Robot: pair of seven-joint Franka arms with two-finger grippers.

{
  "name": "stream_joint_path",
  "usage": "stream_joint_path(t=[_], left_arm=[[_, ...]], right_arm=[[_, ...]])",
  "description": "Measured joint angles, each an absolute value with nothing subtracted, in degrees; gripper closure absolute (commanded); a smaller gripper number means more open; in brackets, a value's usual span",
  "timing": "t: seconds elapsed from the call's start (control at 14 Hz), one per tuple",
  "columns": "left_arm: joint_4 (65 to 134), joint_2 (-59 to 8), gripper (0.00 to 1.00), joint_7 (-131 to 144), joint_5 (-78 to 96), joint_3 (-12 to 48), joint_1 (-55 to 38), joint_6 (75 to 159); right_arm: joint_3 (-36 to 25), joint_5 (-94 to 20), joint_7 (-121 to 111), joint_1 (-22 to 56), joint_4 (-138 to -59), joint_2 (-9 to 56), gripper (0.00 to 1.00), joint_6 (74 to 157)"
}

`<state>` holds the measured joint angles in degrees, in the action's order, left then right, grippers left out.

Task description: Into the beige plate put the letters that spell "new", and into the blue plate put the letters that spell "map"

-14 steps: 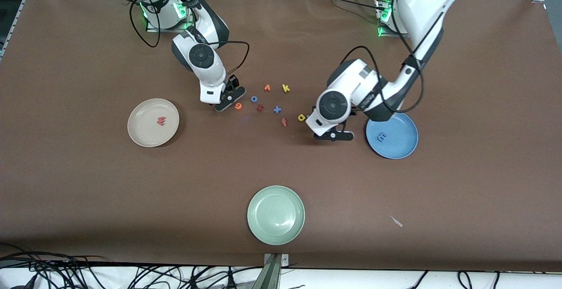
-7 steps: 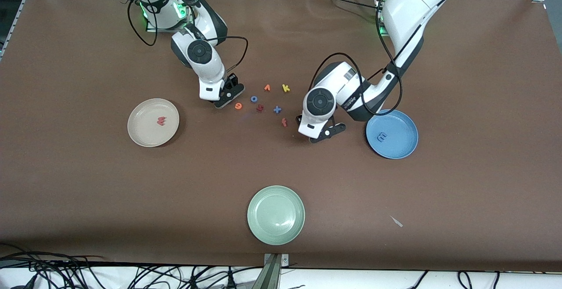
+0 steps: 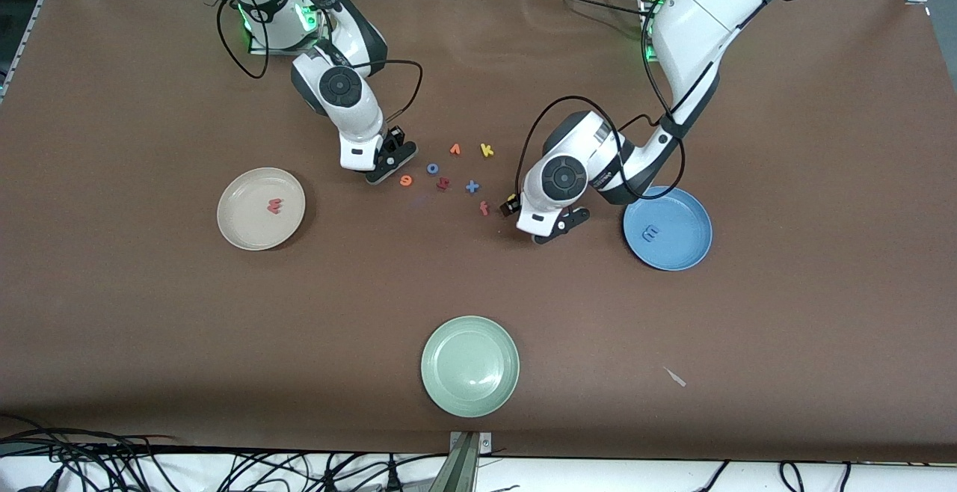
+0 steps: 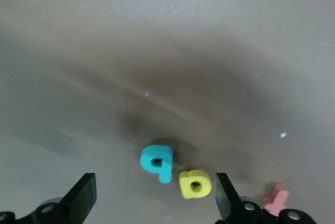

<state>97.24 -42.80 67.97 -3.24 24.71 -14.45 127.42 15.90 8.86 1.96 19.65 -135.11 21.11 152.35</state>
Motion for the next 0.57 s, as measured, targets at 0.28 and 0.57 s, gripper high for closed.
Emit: stream_joint_path(t=[0.28, 0.57], left_arm=[[99.7, -42.8, 0.25, 68.4, -3.2, 24.7, -14.1, 131.7], [100.9, -42.7, 0.54, 68.5, -3.2, 24.8, -13.9, 132.9]], right_arm=[[15.9, 9.1, 2.0, 19.8, -135.1, 21.1, 0.80, 152.6], [15.8, 9.2, 1.9, 19.8, -135.0, 20.4, 0.83, 152.5]])
